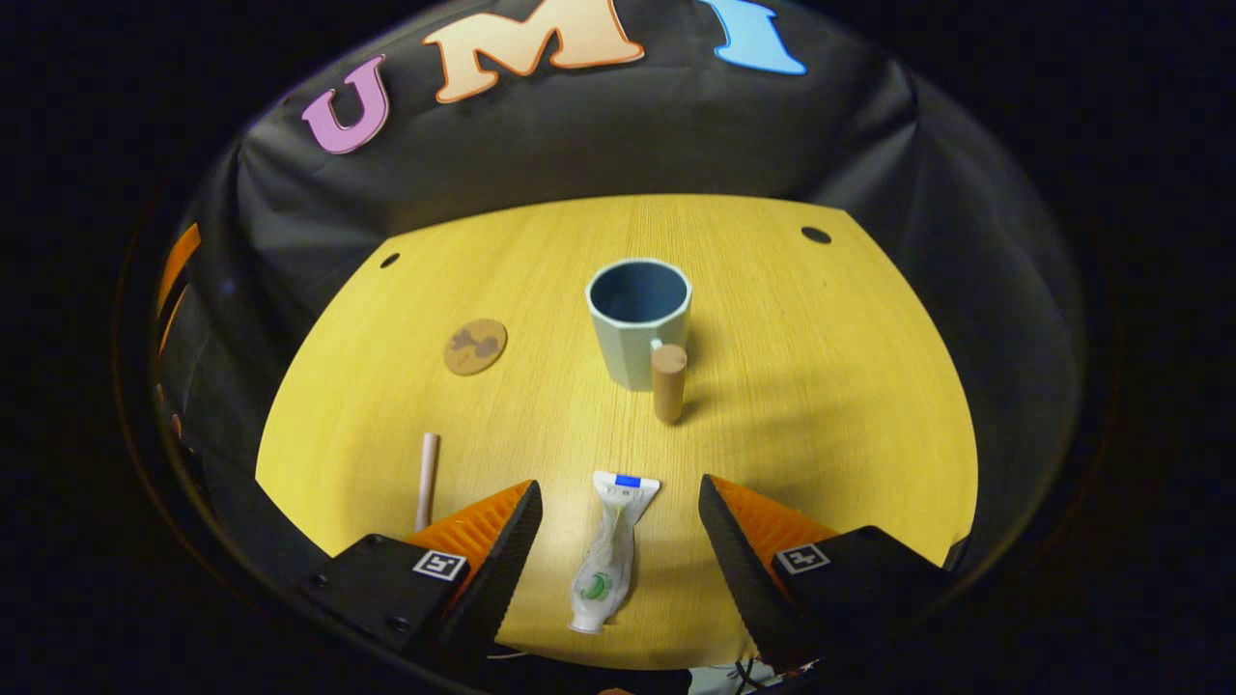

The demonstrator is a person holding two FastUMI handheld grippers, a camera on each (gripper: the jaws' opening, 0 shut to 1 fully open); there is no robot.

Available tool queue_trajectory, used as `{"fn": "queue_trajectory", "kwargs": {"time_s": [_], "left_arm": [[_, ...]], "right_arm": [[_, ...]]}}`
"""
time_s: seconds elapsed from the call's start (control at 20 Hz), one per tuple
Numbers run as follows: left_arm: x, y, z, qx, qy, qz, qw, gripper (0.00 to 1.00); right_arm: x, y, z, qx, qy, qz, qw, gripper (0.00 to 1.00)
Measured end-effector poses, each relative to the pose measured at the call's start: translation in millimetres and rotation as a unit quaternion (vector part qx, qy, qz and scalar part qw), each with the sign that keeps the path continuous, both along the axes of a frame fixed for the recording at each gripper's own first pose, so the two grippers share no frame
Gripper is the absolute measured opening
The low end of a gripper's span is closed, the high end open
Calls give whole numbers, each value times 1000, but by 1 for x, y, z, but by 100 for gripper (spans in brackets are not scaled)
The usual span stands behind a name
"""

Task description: Put the toothbrush and toothpaste on the desktop into the cup, then pick up the cup and place it on the coaster on the desktop.

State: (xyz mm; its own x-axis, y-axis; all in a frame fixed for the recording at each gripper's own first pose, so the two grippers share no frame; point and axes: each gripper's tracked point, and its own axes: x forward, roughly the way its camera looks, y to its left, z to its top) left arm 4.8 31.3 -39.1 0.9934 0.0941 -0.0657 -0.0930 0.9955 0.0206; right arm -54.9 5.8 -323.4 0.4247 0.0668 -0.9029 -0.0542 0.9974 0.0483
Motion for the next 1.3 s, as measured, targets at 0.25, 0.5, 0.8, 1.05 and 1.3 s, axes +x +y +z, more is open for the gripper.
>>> {"fn": "queue_trajectory", "kwargs": {"time_s": [0.25, 0.5, 0.8, 1.05, 1.3], "left_arm": [[1, 10, -7, 0, 11, 11, 1000, 94], [4, 18, -14, 1, 19, 17, 1000, 94], [7, 20, -19, -2, 28, 11, 1000, 94], [8, 24, -22, -6, 34, 10, 999, 94], [10, 23, -25, -13, 34, 5, 999, 94]], "right_arm": [[-9, -6, -33, -23, 66, 2, 998, 96], [-17, -6, -57, -50, 112, 21, 992, 99], [-25, -3, -76, -70, 148, 37, 986, 99], [-22, -2, -77, -70, 158, 42, 984, 93], [-18, -7, -79, -67, 171, 30, 983, 61]]}}
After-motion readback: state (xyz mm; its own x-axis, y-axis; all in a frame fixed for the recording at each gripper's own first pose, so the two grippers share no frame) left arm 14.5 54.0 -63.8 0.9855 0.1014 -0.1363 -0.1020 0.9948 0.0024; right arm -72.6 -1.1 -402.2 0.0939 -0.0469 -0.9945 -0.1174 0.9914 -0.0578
